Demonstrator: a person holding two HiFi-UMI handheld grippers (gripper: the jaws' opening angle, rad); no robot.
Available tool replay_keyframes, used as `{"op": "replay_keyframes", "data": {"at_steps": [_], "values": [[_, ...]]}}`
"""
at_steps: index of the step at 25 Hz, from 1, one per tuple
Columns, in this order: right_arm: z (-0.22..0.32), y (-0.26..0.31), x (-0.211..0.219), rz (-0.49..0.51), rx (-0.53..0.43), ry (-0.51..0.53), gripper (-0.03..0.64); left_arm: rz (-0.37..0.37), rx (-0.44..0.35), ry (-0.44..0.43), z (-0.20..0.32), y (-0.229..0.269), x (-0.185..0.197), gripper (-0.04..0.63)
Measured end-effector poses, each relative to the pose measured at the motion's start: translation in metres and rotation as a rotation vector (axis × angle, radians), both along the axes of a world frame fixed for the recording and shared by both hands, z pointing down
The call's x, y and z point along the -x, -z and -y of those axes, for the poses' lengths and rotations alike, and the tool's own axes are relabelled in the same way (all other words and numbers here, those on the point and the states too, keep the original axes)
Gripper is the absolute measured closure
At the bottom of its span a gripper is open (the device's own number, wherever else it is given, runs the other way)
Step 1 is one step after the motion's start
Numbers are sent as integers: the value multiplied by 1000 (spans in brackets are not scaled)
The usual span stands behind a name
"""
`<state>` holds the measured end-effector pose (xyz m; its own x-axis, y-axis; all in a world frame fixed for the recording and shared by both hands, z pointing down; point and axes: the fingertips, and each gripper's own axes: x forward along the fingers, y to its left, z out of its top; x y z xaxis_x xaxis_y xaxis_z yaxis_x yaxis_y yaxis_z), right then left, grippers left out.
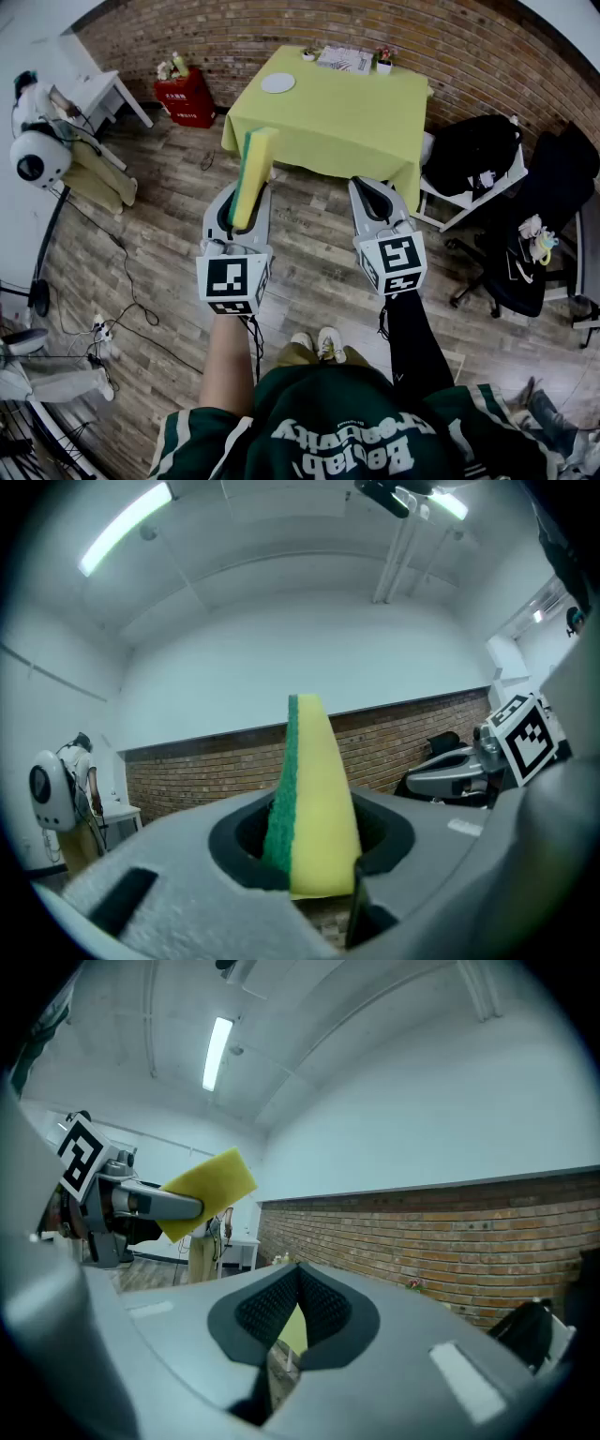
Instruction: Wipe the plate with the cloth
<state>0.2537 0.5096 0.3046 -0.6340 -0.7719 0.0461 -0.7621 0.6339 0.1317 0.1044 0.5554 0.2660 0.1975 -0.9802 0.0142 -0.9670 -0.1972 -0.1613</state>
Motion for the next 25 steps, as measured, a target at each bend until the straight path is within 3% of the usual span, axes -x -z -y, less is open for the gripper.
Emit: {"op": "replay_keyframes", "data": {"at_steps": [10, 14, 25], "values": [[-36, 1, 52, -32, 7, -16, 604, -3, 23, -9, -27, -2, 56, 460], [-48, -1, 62, 16, 8, -35, 603, -8, 24, -8, -40, -9, 76, 460], [-55, -5, 74, 61, 30, -54, 603, -7, 43, -38, -48, -14, 86, 460]]}}
